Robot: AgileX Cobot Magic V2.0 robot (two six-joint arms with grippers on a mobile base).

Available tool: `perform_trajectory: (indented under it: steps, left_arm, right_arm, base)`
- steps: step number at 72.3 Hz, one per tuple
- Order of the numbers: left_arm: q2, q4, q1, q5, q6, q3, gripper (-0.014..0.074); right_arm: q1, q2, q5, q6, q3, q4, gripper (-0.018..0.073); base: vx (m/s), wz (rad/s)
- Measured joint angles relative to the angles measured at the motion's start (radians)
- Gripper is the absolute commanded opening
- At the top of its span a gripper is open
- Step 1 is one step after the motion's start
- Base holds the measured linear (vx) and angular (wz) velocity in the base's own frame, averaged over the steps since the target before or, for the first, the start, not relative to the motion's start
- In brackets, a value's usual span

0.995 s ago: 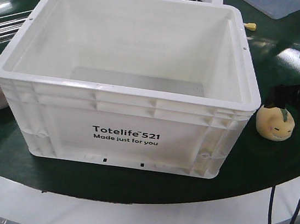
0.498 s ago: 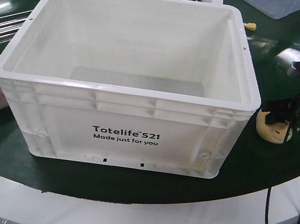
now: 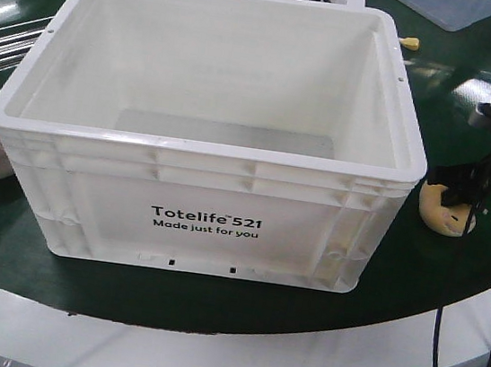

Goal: Place moving items into box and shelve
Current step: 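Grasp yellow plush with right gripper and pink plush with left gripper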

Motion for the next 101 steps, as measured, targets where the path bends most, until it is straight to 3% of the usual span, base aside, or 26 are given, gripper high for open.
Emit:
perform_trajectory:
  steps: [15,37,77,85,101]
  left_arm:
    - [0.164,0.0,0.011,0.035,-0.001,-0.056,0.0566]
    - [0.326,0.0,0.042,0.101,-0.075,-0.059,0.0566]
    - [0.527,0.0,0.042,0.129,-0.076,-0.061,0.055]
    - [0.56,0.0,0.042,0.129,-0.076,-0.062,0.0459]
    - [0.601,0.0,0.043,0.128,-0.076,-0.068,0.0046]
  right_arm:
    - [0.0,0.0,0.0,0.0,0.0,0.0,-0.0008]
    - [0.0,0.0,0.0,0.0,0.0,0.0,-0.0008]
    - [0.0,0.005,0.002,0.0,-0.005,0.006,-0.0008]
    - [0.0,0.005,0.002,0.0,-0.005,0.006,-0.0008]
    - [0.0,0.005,0.002,0.0,-0.005,0.006,-0.0008]
  base:
    - [0.0,0.0]
    - [0.0,0.0]
    - [0.0,0.0]
    - [0.0,0.0]
    - [0.0,0.0]
